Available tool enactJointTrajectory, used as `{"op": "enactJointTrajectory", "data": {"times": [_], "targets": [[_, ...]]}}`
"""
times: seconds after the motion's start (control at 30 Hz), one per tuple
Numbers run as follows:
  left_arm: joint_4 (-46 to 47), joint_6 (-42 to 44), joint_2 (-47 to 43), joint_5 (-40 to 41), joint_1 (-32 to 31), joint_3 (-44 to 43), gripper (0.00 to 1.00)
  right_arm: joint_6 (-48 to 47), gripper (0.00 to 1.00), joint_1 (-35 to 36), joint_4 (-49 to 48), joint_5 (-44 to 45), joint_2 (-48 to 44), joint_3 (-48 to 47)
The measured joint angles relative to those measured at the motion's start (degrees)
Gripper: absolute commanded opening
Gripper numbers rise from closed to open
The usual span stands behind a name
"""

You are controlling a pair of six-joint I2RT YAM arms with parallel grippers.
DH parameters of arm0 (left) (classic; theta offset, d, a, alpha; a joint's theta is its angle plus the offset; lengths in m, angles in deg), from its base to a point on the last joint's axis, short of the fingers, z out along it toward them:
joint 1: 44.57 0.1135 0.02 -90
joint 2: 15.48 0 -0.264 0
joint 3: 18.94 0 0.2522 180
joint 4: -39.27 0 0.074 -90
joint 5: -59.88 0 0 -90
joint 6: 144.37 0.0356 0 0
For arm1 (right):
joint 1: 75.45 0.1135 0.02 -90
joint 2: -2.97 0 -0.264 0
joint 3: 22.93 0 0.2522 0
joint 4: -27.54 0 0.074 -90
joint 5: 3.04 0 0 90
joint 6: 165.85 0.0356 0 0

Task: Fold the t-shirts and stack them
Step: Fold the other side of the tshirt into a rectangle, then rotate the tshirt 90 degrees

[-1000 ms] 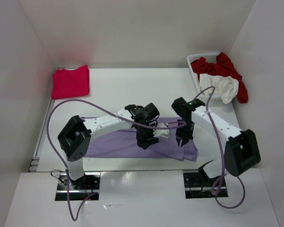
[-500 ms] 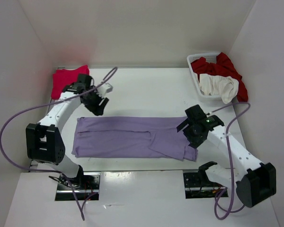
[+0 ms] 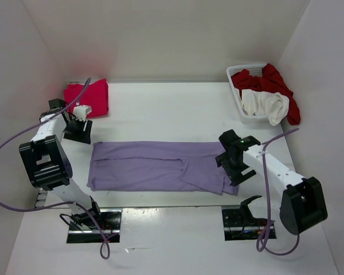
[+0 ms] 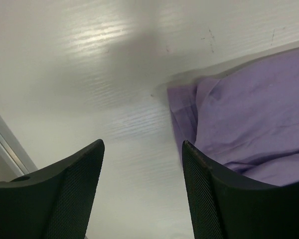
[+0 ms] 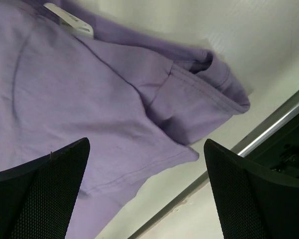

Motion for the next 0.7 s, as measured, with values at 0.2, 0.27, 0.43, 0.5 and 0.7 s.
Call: {"op": "enactJointTrajectory", "data": {"times": [0.2, 0.27, 0.43, 0.5, 0.7], "targets": [[2.0, -0.1, 3.6, -2.8, -1.2, -1.8, 0.71, 2.1, 1.00, 0.0, -0.3, -4.0, 1.7, 0.3], [1.8, 0.3, 5.1, -5.0, -1.9, -4.0, 0.71, 3.0, 0.97, -1.1, -0.5, -5.9, 0.2, 1.5], [1.0, 1.7, 8.2, -7.8, -5.4, -9.3, 0.70, 4.0, 0.90, -6.7, -0.5, -7.7, -2.2, 3.0], [1.6, 2.2, 10.0, -6.8, -7.1, -9.5, 0.67, 3.9, 0.84, -8.4, -1.0, -8.5, -1.4, 3.7], [2.6, 2.5, 14.9, -1.9, -7.8, -8.2, 0.46, 3.6, 0.74, -10.5, -3.0, -11.4, 1.6, 7.7]]}}
